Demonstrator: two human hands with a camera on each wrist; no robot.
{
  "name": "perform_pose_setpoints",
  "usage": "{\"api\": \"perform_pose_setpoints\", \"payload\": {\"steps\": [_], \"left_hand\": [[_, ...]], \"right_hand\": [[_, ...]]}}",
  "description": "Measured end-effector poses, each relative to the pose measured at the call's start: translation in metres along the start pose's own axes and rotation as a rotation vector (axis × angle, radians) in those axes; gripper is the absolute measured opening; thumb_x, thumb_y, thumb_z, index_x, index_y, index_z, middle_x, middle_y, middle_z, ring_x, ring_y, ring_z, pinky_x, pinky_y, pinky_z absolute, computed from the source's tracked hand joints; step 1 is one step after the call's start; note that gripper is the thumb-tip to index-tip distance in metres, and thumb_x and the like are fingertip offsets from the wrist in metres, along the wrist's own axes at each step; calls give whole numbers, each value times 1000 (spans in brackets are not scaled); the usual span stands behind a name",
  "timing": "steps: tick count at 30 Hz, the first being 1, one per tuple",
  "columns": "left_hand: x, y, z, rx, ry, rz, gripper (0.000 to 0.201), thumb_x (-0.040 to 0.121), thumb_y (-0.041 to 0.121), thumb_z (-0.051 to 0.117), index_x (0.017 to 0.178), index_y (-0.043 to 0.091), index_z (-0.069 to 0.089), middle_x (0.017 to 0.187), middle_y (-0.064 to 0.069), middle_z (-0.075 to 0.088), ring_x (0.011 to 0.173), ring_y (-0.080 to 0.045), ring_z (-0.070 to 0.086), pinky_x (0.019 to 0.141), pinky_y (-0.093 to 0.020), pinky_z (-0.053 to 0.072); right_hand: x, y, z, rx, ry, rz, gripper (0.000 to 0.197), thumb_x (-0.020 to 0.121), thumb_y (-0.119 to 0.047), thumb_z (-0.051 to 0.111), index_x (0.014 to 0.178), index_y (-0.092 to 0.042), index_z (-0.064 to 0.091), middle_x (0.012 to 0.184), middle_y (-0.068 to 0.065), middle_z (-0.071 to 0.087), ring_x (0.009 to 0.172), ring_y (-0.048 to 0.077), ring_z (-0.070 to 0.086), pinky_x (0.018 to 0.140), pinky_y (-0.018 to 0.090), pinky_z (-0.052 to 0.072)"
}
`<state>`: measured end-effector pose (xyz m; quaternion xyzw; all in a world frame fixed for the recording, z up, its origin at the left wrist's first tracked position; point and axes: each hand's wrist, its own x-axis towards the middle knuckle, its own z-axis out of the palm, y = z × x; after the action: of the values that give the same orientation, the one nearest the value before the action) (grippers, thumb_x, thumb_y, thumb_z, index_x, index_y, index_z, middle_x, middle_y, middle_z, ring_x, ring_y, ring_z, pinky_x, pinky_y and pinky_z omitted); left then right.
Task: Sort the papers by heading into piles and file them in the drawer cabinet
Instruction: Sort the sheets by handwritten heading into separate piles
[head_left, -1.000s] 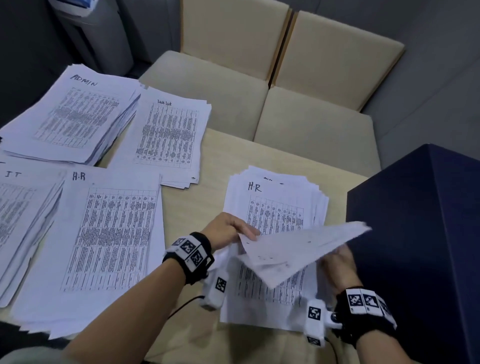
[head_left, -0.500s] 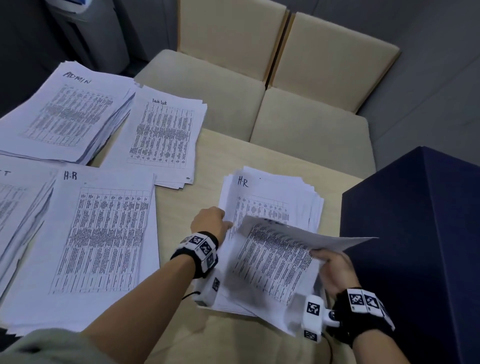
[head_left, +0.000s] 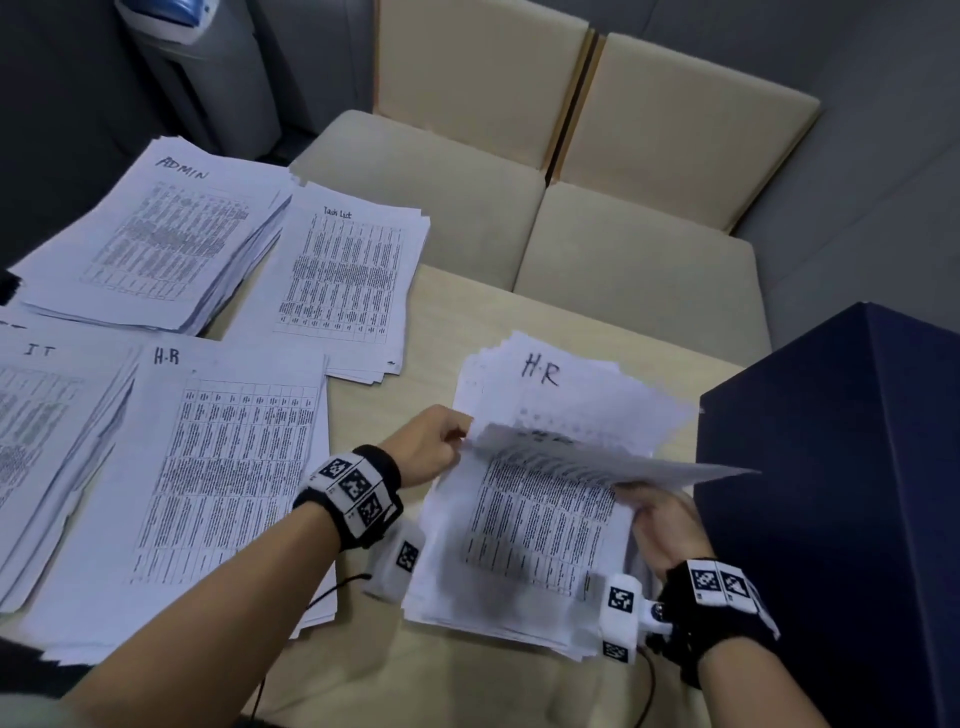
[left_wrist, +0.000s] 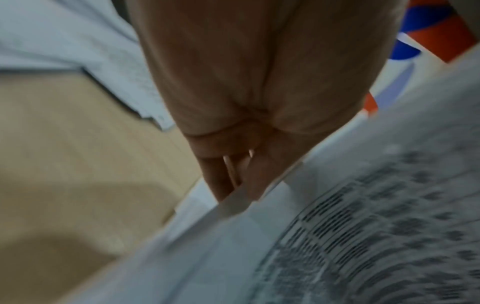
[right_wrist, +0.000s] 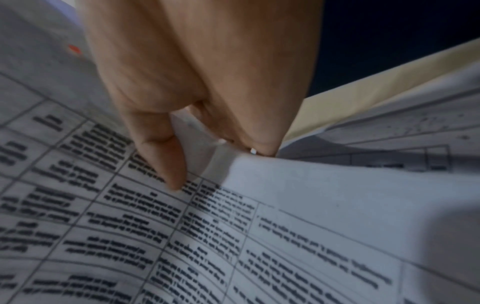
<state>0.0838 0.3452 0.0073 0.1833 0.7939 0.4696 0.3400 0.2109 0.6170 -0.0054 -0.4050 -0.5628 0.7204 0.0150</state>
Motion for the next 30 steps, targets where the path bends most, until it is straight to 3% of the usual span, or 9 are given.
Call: {"api": "perform_pose_setpoints", "payload": {"steps": [2,4,7,10,14,17,20,25,30], "left_hand": [[2,-3,9,-53,-26,-74,14,67,-14,43,71,-7,54,70,-9,52,66,-17,49,64,-32,38],[9,-4,20,-30,115,-154,28,77,-16,40,76,3,60,78,-10,57,72,-20,51,64,-31,43],[16,-7,32,193,370,-301,15,90,12,57,103,8,64,102,-6,65,93,-24,60,82,-33,50],[23,-13,42,333,290,-487,39,88,44,64,104,8,59,100,-7,63,94,-28,62,75,-33,49],[29,-16,50,378,331,-503,38,84,38,71,104,9,60,106,-9,65,93,-28,62,78,-35,54],[27,-20,42,358,389,-524,61,79,44,77,118,6,49,117,-11,55,107,-30,58,85,-37,49],[20,-21,25,365,310,-574,46,79,47,76,97,9,57,88,-5,61,83,-26,61,68,-31,49],[11,-10,-1,548,269,-415,45,88,45,65,59,14,50,59,1,53,57,-17,53,54,-24,38],[4,1,-6,257,119,7,21,89,7,65,68,4,69,56,-7,59,53,-7,48,54,-17,36]], "right_hand": [[-5,-2,3,-32,7,-7,23,77,21,54,80,4,69,76,10,74,73,20,72,69,27,56],[-8,-2,3,-16,46,-18,19,78,20,53,81,5,66,69,8,72,65,19,70,57,24,54],[-8,2,-2,19,158,-44,16,76,15,53,83,3,61,74,11,68,69,27,66,57,29,51],[-5,8,-10,78,217,-58,24,73,17,50,84,-2,58,71,7,64,71,27,61,53,26,51],[-10,9,-18,105,156,-65,40,71,13,50,108,1,58,92,18,65,83,30,65,59,30,56],[-11,7,-19,57,122,-77,26,75,14,48,97,4,59,88,18,63,77,27,64,61,28,54],[-6,9,-21,29,95,-65,16,75,12,49,83,5,61,86,19,66,84,32,63,73,37,50],[-5,4,-12,71,-35,-1,23,67,9,47,83,1,61,81,12,68,80,30,64,74,40,49],[5,7,-2,28,-8,-3,29,79,16,52,97,0,69,90,6,73,89,23,67,76,31,53]]}}
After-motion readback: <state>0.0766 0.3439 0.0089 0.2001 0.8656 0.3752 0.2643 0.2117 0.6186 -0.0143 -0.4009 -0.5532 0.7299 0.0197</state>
